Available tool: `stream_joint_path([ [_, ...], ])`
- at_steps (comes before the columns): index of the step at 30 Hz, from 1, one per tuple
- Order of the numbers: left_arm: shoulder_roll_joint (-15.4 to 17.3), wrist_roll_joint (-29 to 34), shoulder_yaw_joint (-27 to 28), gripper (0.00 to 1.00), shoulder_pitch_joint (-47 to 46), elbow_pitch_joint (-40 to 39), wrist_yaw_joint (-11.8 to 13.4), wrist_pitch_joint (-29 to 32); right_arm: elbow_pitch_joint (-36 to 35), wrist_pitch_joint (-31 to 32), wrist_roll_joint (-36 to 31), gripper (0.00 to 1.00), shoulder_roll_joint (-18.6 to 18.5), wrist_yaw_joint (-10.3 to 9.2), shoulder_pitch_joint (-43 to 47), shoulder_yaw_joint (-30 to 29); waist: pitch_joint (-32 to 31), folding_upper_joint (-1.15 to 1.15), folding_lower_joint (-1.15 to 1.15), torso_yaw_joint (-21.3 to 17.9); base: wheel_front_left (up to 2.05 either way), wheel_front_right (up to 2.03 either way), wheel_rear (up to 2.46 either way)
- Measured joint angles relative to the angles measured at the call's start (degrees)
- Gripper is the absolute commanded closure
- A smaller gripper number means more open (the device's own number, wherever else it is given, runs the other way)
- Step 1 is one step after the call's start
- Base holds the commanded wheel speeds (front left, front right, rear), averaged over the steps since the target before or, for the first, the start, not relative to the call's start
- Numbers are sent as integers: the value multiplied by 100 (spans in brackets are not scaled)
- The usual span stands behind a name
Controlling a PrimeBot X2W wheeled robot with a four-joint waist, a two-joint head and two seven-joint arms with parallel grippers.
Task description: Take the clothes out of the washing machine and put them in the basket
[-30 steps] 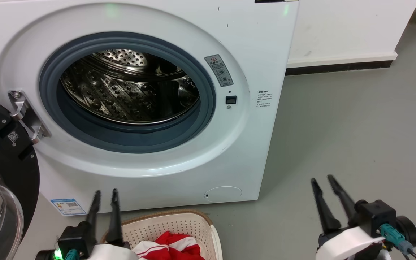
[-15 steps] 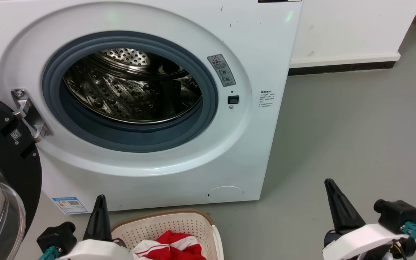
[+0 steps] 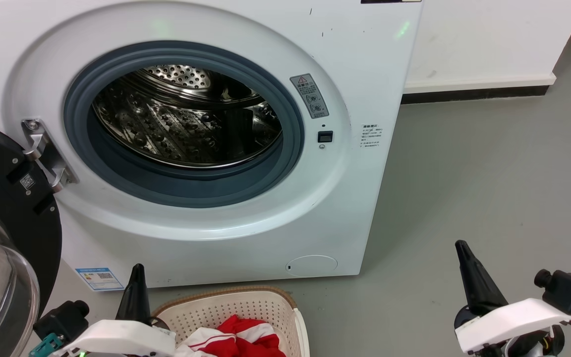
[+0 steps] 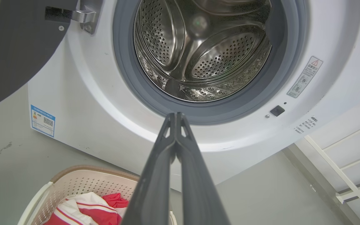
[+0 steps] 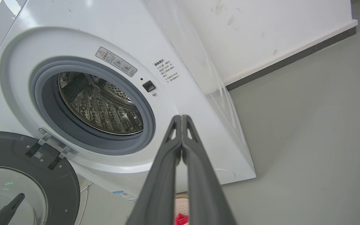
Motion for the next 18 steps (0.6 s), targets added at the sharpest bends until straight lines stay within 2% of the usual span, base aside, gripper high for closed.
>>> stream_joint_path([
  [18,-2,-1445,107,100,-177,119,-144,355,183,157,1566,100,-46,0,-140,-146,9,0,0,86,0,0,0],
])
